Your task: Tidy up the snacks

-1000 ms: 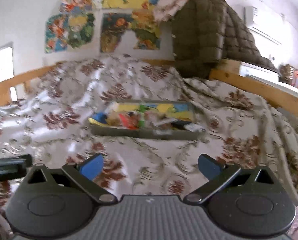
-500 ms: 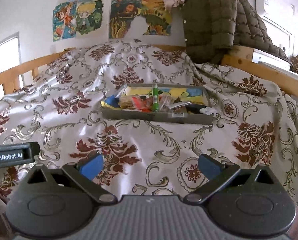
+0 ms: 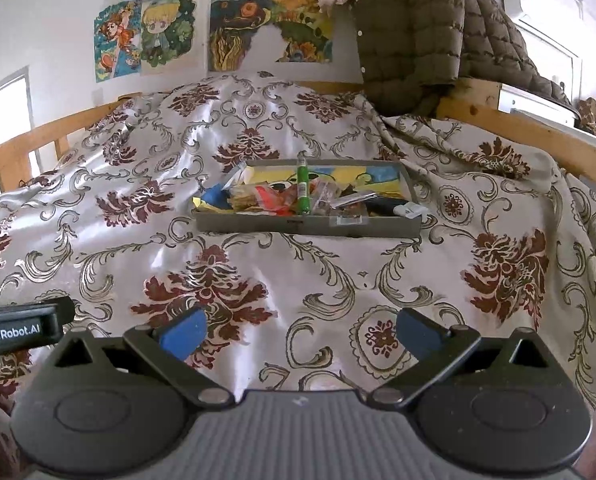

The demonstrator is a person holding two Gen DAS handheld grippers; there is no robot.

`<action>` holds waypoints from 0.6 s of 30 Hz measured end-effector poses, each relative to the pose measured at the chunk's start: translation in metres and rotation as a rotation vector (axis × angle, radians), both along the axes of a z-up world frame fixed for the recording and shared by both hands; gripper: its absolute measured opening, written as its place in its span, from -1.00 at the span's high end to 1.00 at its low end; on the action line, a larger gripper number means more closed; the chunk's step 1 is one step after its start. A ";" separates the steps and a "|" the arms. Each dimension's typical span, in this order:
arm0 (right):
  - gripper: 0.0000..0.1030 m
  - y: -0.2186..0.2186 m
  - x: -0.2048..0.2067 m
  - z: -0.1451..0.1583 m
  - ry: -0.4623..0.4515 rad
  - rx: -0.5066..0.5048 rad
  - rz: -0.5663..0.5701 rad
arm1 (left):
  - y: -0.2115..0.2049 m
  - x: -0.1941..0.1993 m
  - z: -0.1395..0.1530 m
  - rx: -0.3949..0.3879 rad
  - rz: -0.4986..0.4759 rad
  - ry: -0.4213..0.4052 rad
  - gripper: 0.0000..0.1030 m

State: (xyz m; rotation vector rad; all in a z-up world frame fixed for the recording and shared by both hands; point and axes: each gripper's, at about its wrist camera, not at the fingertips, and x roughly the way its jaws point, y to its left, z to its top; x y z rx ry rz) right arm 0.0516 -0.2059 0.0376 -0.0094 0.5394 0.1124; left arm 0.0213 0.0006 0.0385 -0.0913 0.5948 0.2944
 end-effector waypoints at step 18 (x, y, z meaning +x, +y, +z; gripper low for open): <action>-1.00 -0.003 0.001 -0.001 0.007 0.004 -0.007 | -0.001 0.000 0.000 -0.001 0.002 0.002 -0.99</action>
